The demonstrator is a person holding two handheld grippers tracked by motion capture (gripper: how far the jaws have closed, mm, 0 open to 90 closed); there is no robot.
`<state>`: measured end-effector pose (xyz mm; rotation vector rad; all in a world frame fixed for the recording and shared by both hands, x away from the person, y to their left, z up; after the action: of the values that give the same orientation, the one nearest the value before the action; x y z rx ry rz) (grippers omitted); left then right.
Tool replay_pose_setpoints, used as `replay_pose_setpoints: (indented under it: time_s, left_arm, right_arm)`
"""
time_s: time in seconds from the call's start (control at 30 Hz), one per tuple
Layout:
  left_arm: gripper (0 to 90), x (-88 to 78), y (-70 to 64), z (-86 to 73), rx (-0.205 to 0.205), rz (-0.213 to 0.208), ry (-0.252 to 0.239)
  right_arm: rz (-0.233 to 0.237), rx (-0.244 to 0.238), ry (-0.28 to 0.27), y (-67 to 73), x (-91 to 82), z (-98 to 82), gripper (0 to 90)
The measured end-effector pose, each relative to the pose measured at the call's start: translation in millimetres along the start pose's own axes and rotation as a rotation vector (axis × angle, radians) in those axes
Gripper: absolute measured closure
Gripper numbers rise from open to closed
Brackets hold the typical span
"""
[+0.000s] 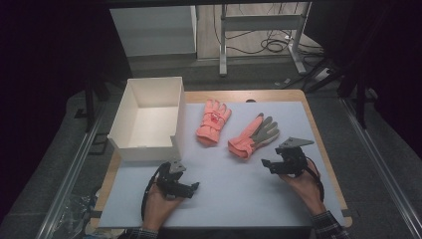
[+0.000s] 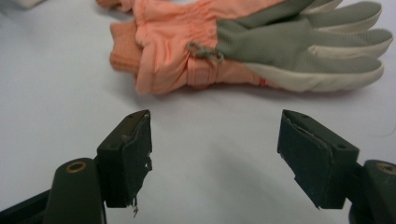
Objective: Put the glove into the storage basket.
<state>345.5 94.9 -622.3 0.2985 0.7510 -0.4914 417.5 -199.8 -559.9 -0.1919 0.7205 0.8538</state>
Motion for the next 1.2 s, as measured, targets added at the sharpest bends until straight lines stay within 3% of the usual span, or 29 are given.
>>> replay_pose_setpoints:
  time_s: [0.2,0.47,0.67,0.9,1.2]
  left_arm:
    - [3.7,-0.1,0.1,-0.1,0.001,0.000,0.002]
    - [3.7,-0.1,0.1,-0.1,0.001,0.000,0.001]
    - [3.7,-0.1,0.2,-0.2,0.002,0.000,0.002]
    - [3.7,-0.3,0.3,-0.4,0.005,0.000,0.004]
    - [3.7,-0.3,0.3,-0.3,0.004,0.000,0.003]
  right_arm:
    - [0.030,0.006,-0.010,-3.4,2.6,18.1,35.4]
    - [0.023,-0.015,-0.009,-12.9,9.8,35.7,48.3]
    - [0.009,-0.003,-0.007,-24.8,19.7,47.4,56.0]
    - [-0.019,0.009,-0.004,-35.8,33.4,62.1,57.7]
    - [-0.077,0.027,0.034,-51.1,53.6,63.4,53.1]
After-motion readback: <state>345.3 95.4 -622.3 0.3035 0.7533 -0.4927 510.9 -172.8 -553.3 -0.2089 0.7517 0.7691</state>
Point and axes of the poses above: each handheld gripper's, and its own axes: x roughly forward along the jaws, z roughly out of its top, y roughly to its left, the point moved 10 cm from there along x, roughly forward along the jaws, and after that the axes turned 10 degrees about z, right-handed, at the moved point
